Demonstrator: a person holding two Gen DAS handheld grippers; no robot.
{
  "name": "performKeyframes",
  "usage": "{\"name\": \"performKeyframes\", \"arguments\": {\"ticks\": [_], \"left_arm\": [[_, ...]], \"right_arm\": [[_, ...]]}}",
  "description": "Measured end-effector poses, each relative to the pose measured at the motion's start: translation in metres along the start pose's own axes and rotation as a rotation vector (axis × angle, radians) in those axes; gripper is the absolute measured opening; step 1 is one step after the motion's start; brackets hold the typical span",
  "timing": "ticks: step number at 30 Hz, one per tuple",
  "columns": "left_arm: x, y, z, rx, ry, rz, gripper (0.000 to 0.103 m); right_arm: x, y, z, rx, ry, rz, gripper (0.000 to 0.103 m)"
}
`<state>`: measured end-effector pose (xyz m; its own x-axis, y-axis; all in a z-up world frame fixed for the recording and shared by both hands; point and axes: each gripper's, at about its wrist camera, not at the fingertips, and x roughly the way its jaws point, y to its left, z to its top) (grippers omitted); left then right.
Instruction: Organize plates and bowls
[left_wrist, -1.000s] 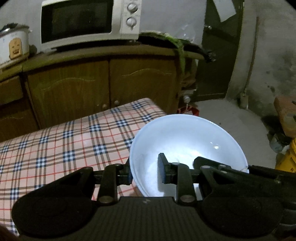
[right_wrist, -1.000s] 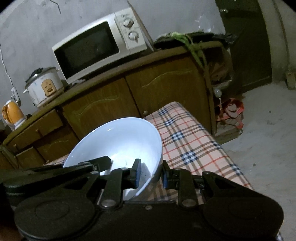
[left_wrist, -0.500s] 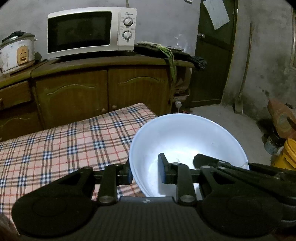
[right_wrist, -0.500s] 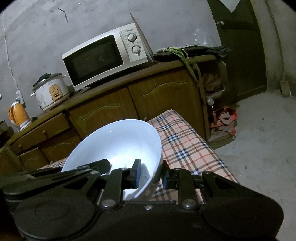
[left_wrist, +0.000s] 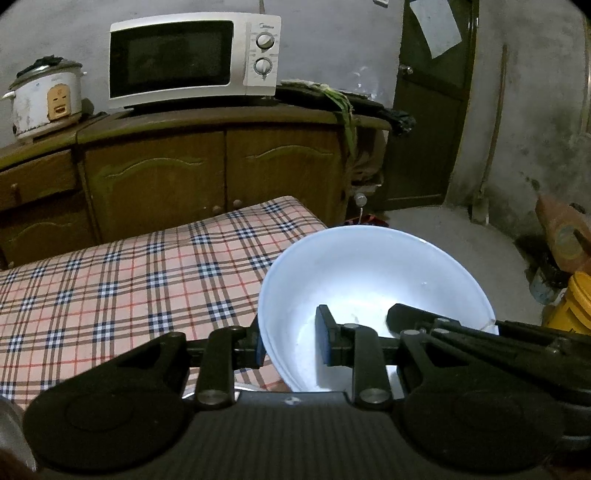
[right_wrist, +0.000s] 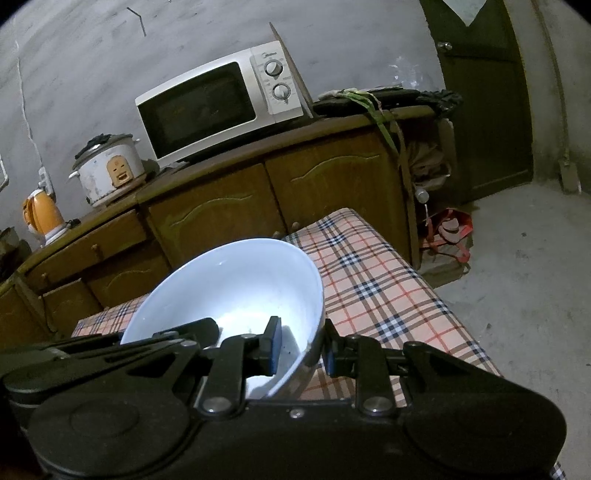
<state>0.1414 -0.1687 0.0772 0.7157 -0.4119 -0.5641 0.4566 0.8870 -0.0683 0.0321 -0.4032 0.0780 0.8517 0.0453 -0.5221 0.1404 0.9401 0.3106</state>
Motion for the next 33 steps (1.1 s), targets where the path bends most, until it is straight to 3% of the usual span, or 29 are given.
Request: {"name": "performKeyframes", "arguments": {"ticks": [33], "left_arm": [[-0.016, 0.004, -0.021, 0.0, 0.021, 0.029, 0.028]], "right_arm": [[-0.008, 0.01, -0.024, -0.026, 0.037, 0.018, 0.029]]}}
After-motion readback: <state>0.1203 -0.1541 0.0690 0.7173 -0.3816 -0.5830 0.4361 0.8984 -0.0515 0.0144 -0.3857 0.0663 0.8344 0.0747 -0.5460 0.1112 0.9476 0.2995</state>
